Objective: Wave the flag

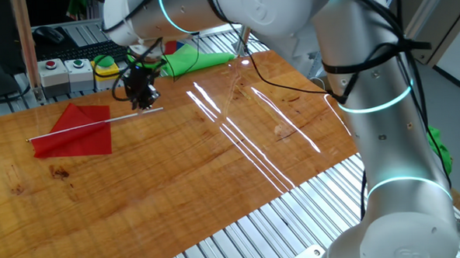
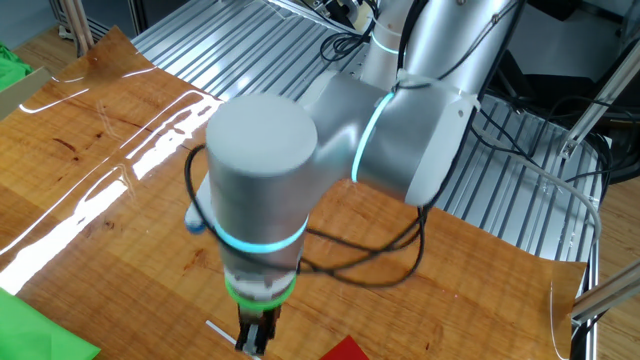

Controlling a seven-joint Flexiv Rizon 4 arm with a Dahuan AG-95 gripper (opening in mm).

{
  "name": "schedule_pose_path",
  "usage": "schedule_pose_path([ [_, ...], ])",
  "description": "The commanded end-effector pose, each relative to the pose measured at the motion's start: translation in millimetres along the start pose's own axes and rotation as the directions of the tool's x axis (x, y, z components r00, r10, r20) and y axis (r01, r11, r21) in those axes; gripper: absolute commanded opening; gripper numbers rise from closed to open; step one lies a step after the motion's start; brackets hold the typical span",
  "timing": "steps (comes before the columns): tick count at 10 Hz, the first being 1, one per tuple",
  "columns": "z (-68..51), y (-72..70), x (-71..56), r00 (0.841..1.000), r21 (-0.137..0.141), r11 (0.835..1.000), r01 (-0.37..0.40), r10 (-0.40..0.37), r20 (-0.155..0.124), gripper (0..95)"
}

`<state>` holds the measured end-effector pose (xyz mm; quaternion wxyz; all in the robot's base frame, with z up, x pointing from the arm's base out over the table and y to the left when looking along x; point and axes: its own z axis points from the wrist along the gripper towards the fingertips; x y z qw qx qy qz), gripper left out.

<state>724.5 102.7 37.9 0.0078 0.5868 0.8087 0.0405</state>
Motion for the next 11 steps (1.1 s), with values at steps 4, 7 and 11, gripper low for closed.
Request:
schedule_pose_path([
  [4,13.6,12.1,-2.9,0.997,-0.003,0.997,-0.076,0.076,0.017,38.0],
  [7,26.4,8.2,-6.5,0.995,0.007,0.996,-0.085,0.085,0.051,38.0],
  [11,36.0,3.4,-12.1,0.99,0.009,0.992,-0.124,0.123,0.069,38.0],
])
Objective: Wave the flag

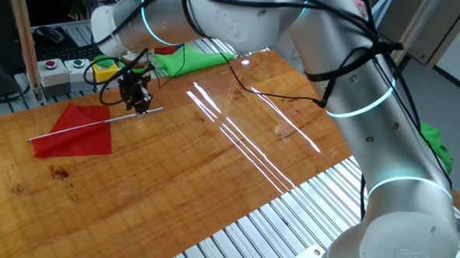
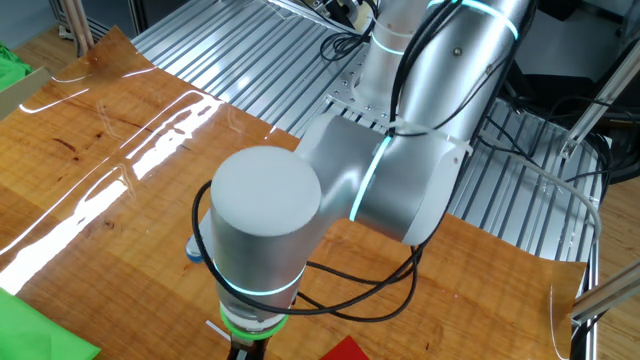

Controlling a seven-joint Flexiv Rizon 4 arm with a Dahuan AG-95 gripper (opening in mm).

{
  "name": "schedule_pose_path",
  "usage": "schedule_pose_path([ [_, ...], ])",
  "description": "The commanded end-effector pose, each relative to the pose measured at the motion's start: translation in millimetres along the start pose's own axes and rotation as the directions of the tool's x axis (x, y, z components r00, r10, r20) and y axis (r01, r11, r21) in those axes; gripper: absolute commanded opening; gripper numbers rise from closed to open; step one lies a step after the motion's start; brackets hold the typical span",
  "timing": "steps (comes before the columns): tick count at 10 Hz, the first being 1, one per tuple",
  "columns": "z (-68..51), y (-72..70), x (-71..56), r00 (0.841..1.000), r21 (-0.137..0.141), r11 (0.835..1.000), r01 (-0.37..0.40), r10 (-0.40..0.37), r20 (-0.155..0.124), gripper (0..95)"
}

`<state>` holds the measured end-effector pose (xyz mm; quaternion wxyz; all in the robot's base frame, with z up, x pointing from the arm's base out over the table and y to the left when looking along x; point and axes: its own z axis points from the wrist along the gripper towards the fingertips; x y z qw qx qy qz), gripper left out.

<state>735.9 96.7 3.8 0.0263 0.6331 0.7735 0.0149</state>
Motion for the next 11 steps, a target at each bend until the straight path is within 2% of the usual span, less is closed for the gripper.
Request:
schedule_pose_path([
  [1,5.3,-4.1,-2.8,1.0,-0.006,1.0,-0.013,0.013,0.008,19.0],
  [3,5.4,-4.5,-3.2,1.0,-0.006,1.0,-0.02,0.02,-0.011,19.0],
  [4,4.4,-5.8,-3.0,1.0,-0.014,1.0,-0.011,0.011,-0.01,0.0],
  [6,4.3,-6.1,-3.0,1.0,-0.016,1.0,-0.004,0.004,-0.009,0.0],
  [7,6.9,-6.8,-3.6,1.0,-0.032,0.999,-0.001,0.001,-0.001,0.0],
  [8,7.2,-7.9,-3.8,1.0,-0.026,1.0,0.012,-0.013,-0.008,0.0],
  [9,7.0,-7.9,-3.7,1.0,-0.039,0.999,0.008,-0.008,-0.004,0.0],
  [11,3.5,-6.4,-2.8,0.999,-0.034,0.999,0.039,-0.039,0.007,0.0],
])
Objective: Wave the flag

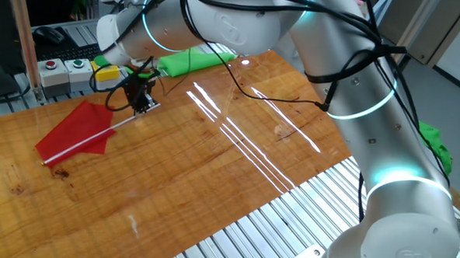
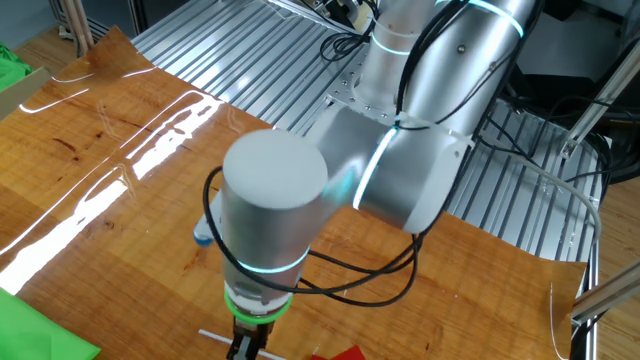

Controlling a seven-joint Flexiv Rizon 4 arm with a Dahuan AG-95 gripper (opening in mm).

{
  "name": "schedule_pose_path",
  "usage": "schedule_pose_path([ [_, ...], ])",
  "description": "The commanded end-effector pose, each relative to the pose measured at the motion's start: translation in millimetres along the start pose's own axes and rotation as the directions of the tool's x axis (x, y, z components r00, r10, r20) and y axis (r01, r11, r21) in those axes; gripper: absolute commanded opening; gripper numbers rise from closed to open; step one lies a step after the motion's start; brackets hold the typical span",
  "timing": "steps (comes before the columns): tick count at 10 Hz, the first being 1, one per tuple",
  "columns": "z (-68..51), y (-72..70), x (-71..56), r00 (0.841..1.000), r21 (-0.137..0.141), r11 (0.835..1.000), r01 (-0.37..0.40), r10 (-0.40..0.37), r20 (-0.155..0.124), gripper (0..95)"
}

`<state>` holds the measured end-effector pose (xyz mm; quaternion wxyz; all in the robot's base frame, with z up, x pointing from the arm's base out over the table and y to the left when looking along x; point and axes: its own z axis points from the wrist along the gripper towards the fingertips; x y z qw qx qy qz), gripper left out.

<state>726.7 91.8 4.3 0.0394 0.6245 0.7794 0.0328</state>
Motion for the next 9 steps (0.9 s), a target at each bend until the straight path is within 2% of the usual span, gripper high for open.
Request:
schedule_pose_path([
  [1,3.2,3.6,0.6,0.999,0.016,0.998,0.054,-0.054,0.005,0.0],
  [2,-11.4,4.9,2.9,0.994,0.032,0.994,0.105,-0.105,-0.022,0.0],
  [3,-20.3,6.2,4.1,0.992,0.033,0.992,0.121,-0.119,-0.045,0.0],
  [5,-40.8,9.5,5.7,0.975,0.031,0.975,0.218,-0.217,-0.047,0.0],
  [6,-53.2,11.0,5.7,0.957,0.029,0.957,0.288,-0.287,-0.047,0.0],
  [7,-66.2,11.9,5.3,0.933,0.029,0.933,0.359,-0.358,-0.044,0.0],
  [8,-82.4,12.1,3.8,0.896,0.038,0.895,0.445,-0.443,-0.037,0.0],
  [9,-99.1,11.4,0.9,0.842,0.04,0.841,0.539,-0.538,-0.045,0.0],
])
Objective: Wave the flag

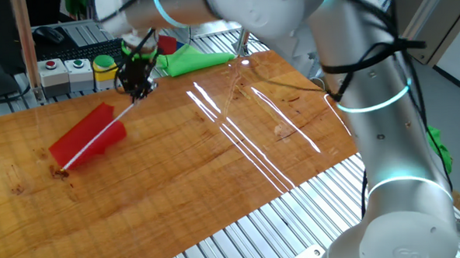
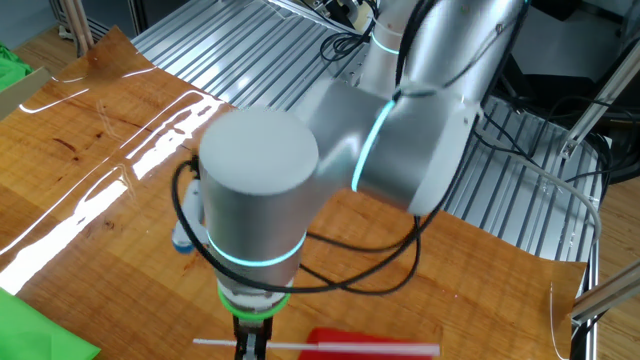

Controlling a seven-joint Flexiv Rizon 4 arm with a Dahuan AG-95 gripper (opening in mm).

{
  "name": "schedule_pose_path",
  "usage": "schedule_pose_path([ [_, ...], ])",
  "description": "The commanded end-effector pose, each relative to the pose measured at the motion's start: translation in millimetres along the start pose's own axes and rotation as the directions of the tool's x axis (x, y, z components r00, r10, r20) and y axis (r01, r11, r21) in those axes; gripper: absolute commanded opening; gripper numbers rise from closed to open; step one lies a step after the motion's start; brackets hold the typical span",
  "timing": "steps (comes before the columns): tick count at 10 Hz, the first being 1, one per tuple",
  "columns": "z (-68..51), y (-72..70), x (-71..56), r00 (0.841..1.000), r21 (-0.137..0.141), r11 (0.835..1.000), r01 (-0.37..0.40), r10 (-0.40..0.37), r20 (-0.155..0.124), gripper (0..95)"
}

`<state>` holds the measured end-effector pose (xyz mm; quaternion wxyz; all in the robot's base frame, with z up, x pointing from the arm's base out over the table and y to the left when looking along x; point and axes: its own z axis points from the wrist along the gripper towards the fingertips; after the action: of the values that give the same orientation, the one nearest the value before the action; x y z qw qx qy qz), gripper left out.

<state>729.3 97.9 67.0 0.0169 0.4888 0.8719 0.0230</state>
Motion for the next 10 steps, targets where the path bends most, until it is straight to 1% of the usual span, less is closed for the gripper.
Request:
schedule_pose_path([
  [1,-48.1,-1.8,-3.3,0.949,0.026,0.949,0.315,-0.315,0.001,0.0],
  [2,-68.4,-1.3,-2.4,0.898,0.061,0.896,0.44,-0.441,0.0,0.0],
  [3,-80.7,-1.3,-1.6,0.874,0.066,0.872,0.484,-0.485,0.002,0.0],
  [4,-99.3,-3.1,-3.1,0.837,0.06,0.835,0.547,-0.548,-0.008,0.0],
  [6,-119.9,-6.7,-4.5,0.788,0.051,0.787,0.615,-0.615,-0.028,0.0],
  [7,-134.5,-6.6,-1.2,0.757,0.056,0.756,0.653,-0.652,-0.028,0.0],
  [8,-143.7,-7.8,3.3,0.731,0.074,0.728,0.682,-0.682,-0.021,0.0],
  [9,-150.0,-7.8,5.2,0.712,0.071,0.709,0.702,-0.702,-0.027,0.0],
  [10,-156.1,-7.2,6.1,0.671,0.078,0.668,0.74,-0.741,-0.028,0.0],
])
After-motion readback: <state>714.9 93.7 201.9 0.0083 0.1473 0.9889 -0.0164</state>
